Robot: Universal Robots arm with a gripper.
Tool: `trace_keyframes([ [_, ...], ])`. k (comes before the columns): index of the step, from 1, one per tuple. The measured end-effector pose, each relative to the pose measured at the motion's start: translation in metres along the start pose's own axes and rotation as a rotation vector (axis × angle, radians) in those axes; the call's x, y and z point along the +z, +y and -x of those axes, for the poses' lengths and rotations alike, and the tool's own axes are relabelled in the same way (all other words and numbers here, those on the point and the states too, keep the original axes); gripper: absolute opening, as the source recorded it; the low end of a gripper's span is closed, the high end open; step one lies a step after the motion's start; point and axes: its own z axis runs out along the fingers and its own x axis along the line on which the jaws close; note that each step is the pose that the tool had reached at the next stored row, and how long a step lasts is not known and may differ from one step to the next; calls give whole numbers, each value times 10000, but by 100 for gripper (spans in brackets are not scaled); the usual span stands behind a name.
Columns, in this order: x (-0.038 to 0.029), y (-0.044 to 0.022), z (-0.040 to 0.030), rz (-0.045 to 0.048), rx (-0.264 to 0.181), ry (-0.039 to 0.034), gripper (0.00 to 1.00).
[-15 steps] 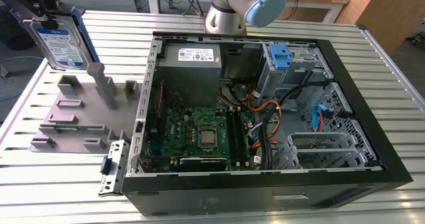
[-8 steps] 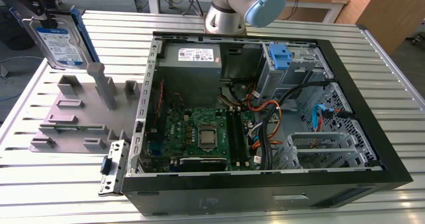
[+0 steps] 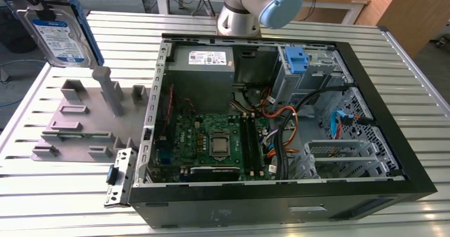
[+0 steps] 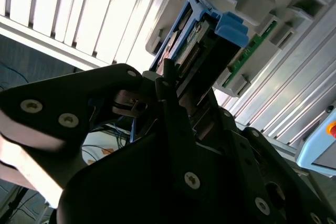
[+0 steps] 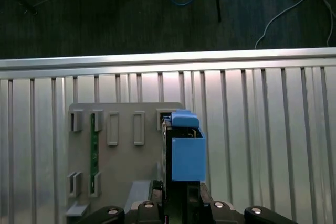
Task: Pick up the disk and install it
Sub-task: 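Pick up the disk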
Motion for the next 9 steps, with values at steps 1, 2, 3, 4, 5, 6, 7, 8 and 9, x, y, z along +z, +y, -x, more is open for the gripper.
trace_keyframes([
  [1,-30,1,1,0,1,0,35],
  [2,-61,2,3,1,0,1,35],
  [3,-92,3,4,-1,0,-1,35],
  [4,-124,4,5,-1,0,0,35],
  [5,-156,6,7,0,1,0,35],
  [6,-186,7,8,1,0,1,35],
  [7,-221,8,9,0,1,0,35],
  [8,-255,10,11,-1,0,-1,35],
  [9,-288,11,12,1,0,1,35],
])
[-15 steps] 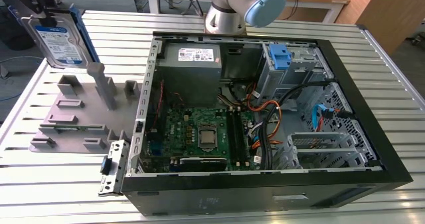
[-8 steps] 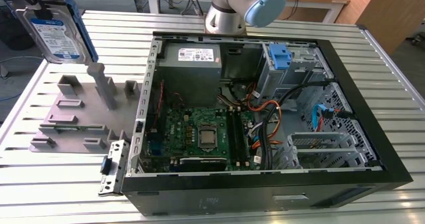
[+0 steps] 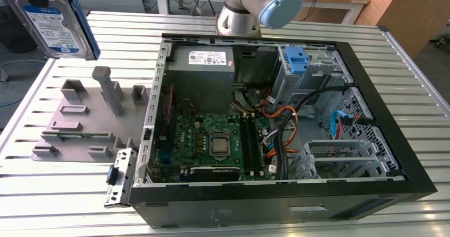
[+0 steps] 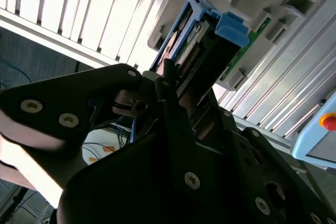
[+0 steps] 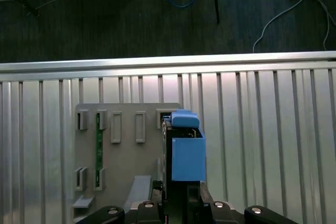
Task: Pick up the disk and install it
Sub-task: 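Pick up the disk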
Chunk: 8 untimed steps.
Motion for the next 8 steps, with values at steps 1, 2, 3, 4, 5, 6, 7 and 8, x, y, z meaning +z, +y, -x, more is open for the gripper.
trace_keyframes([
  [1,-31,1,1,0,0,0,35],
  [2,-62,2,3,0,0,0,35],
  [3,-92,4,4,-1,0,-1,35],
  [4,-123,5,5,-1,0,0,35],
  [5,-151,6,6,-1,0,0,35],
  [6,-180,7,8,-1,0,0,35],
  [7,-210,8,9,-2,0,-1,35],
  [8,-240,9,10,-2,-1,0,35],
])
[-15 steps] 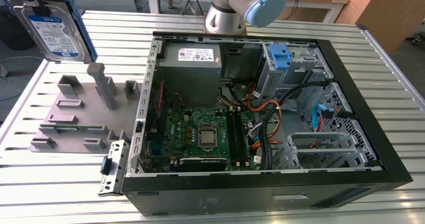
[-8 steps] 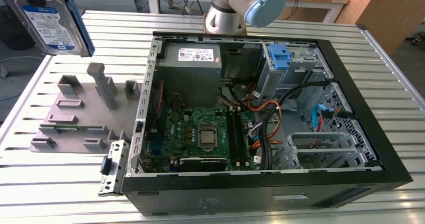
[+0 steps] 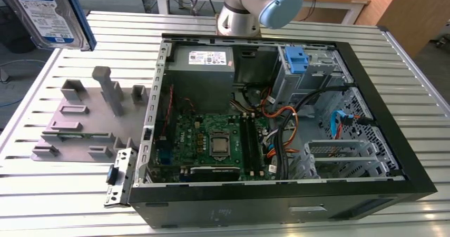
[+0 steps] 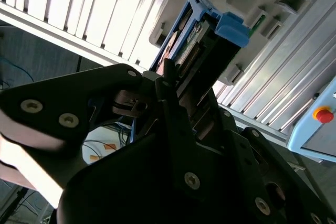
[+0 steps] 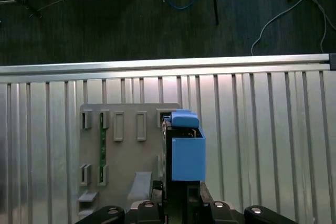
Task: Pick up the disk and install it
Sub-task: 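Pick up the disk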
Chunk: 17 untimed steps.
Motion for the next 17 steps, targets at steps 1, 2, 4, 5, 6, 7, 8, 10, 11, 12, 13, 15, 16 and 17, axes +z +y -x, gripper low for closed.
trace_keyframes([
  [1,-32,1,1,2,0,1,35],
  [2,-63,3,3,0,1,0,35],
  [4,-122,5,5,0,1,0,35],
  [5,-151,6,6,0,1,0,35],
  [6,-177,7,7,0,1,0,35],
  [7,-202,8,8,-1,0,-1,35],
  [8,-227,9,9,-1,1,0,35],
  [10,-276,11,12,1,0,0,35],
  [11,-297,12,12,0,1,0,35],
  [12,-317,13,13,0,0,0,35],
  [13,-332,13,14,0,1,0,35],
  [15,-344,14,15,1,1,1,35],
  [16,-344,14,15,1,1,0,35],
  [17,-343,13,15,-1,1,0,35],
])
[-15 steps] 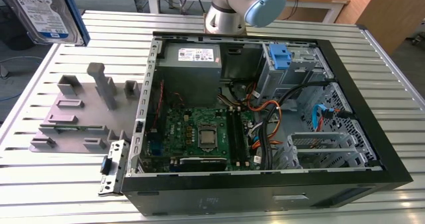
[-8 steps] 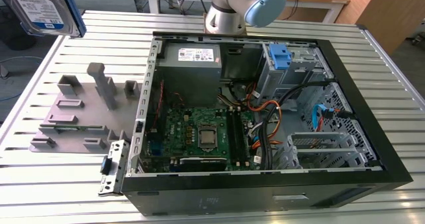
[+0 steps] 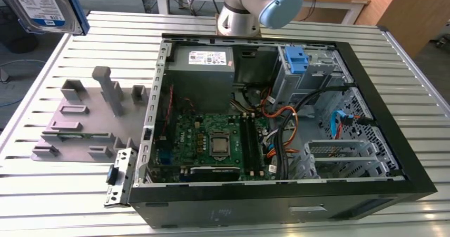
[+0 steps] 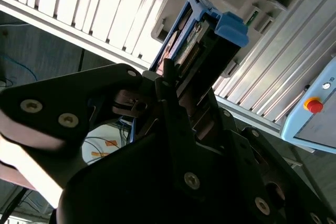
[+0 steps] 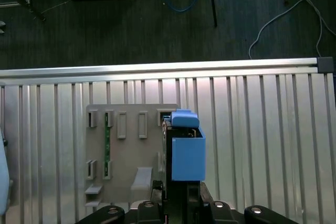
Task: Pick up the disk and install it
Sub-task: 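Pick up the disk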
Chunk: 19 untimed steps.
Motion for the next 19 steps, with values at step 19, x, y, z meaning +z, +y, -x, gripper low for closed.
trace_keyframes([
  [19,-8,-191,12,1,0,0,35],
])
